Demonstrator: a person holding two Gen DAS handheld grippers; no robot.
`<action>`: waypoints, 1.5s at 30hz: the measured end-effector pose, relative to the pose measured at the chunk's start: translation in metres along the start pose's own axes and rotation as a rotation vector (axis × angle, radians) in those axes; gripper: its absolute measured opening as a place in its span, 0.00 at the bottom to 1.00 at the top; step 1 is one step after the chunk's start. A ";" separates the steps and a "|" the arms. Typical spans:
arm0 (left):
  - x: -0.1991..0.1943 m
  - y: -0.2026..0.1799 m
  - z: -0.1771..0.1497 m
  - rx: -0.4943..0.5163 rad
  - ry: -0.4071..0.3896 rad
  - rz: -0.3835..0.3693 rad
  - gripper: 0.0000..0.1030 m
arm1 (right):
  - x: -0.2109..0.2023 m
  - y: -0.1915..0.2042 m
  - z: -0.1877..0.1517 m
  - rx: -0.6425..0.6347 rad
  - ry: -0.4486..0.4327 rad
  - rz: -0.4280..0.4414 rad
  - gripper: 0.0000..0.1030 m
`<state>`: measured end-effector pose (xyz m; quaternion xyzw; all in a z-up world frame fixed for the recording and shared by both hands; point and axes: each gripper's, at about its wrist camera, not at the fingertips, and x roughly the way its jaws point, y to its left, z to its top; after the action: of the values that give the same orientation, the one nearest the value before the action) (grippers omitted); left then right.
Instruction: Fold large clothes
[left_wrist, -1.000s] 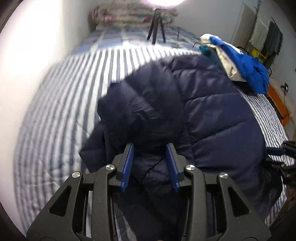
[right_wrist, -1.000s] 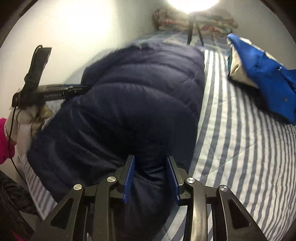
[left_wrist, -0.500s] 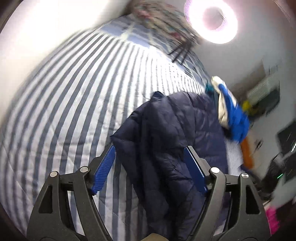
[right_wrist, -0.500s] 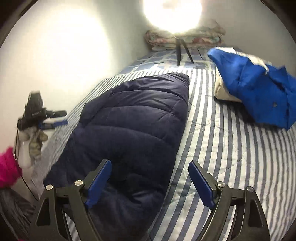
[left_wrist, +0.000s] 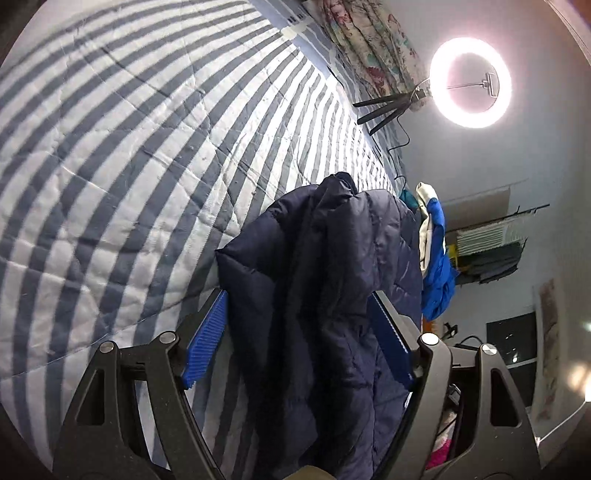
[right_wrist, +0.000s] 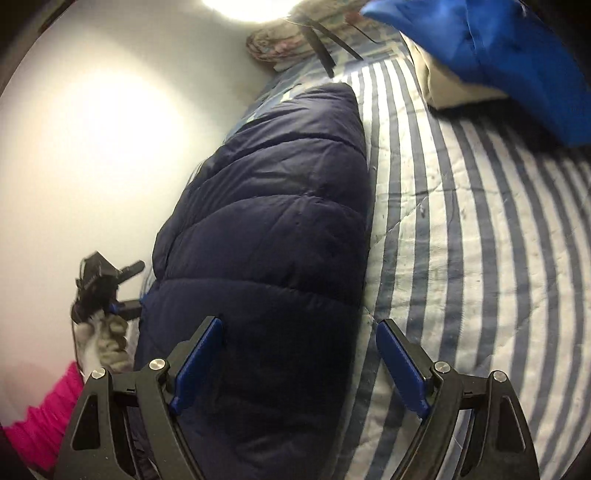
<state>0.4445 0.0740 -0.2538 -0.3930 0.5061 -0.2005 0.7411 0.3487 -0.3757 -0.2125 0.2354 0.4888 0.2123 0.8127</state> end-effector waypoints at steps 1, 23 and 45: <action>0.004 0.002 0.001 -0.005 0.006 -0.001 0.76 | 0.003 -0.002 0.001 0.009 0.001 0.010 0.85; 0.012 0.010 -0.033 0.065 0.100 -0.046 0.73 | 0.028 -0.009 0.012 0.030 0.027 0.139 0.81; 0.035 -0.027 -0.030 0.137 0.066 0.016 0.34 | 0.035 0.016 0.017 -0.004 0.015 0.057 0.35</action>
<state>0.4343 0.0219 -0.2581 -0.3307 0.5184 -0.2415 0.7507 0.3775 -0.3455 -0.2205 0.2460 0.4876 0.2382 0.8031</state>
